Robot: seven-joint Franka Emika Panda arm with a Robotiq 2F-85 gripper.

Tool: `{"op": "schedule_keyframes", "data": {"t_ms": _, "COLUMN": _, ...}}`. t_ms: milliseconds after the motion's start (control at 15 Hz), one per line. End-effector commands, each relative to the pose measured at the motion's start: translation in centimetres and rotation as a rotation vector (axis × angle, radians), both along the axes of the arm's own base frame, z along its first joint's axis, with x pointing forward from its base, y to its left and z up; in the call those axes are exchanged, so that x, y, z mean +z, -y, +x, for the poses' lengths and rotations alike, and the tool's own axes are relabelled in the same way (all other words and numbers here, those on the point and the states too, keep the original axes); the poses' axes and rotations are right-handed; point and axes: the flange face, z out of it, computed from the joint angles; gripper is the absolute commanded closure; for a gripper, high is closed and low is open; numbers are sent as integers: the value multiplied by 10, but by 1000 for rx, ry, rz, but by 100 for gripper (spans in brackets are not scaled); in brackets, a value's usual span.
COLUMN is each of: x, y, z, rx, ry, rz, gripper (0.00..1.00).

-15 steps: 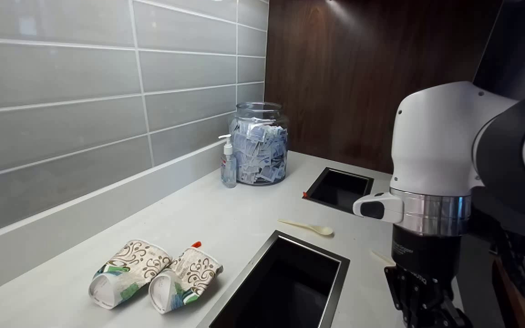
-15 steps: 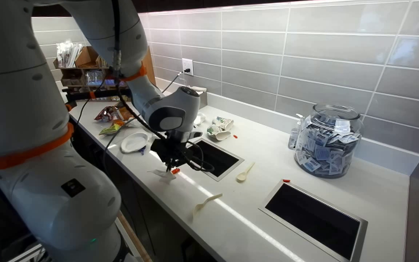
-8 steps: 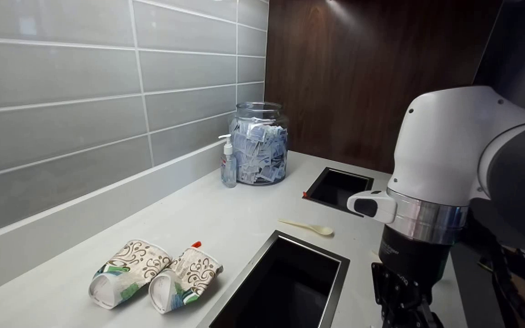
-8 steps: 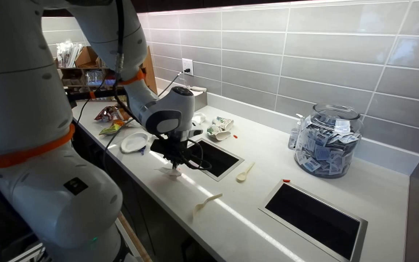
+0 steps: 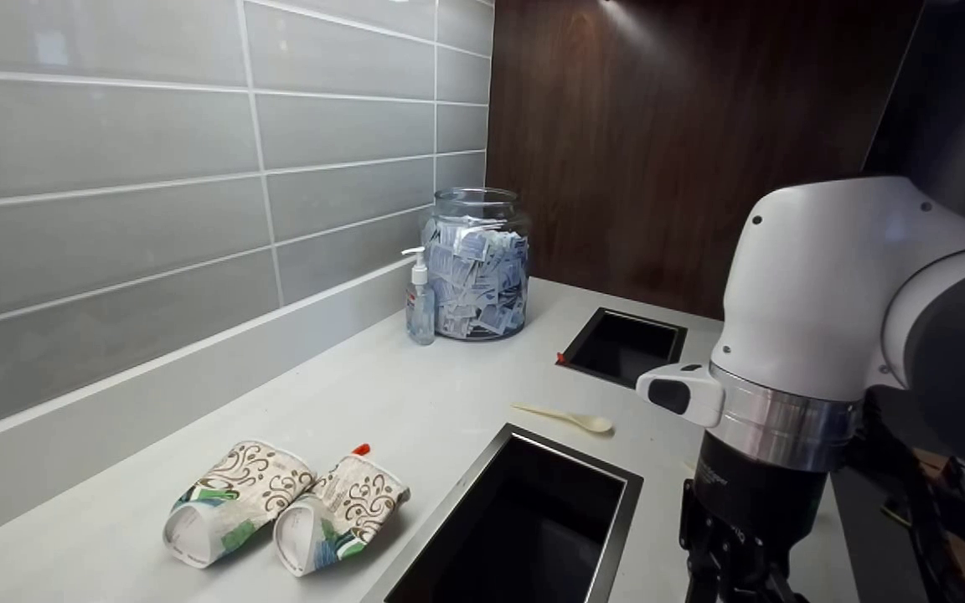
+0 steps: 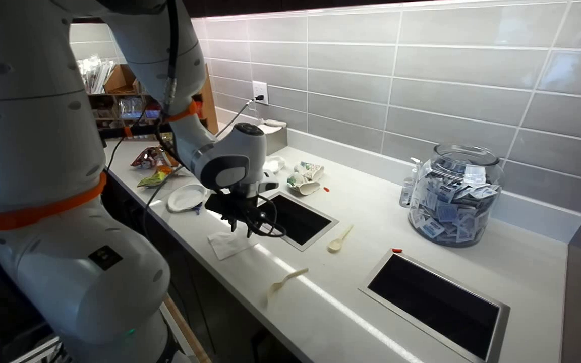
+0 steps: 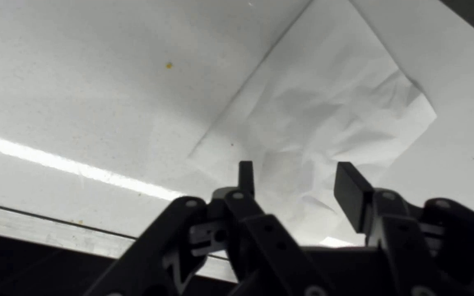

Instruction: Use the napkin to wipe the surface and put it in the bin

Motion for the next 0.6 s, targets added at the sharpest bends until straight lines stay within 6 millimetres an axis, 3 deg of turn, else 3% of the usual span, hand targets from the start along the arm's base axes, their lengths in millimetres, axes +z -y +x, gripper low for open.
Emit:
{"op": "schedule_keyframes", "data": {"t_ms": 0, "x": 0, "y": -6, "z": 0, "rx": -75, "ry": 16, "rz": -23, "gripper": 13}}
{"op": "schedule_keyframes", "data": {"t_ms": 133, "x": 1, "y": -8, "z": -2, "rx": -125, "ry": 25, "rz": -50, "gripper": 0}}
{"op": "schedule_keyframes", "data": {"t_ms": 533, "x": -4, "y": -15, "z": -4, "rx": -219, "ry": 0, "rz": -129, "gripper": 0}}
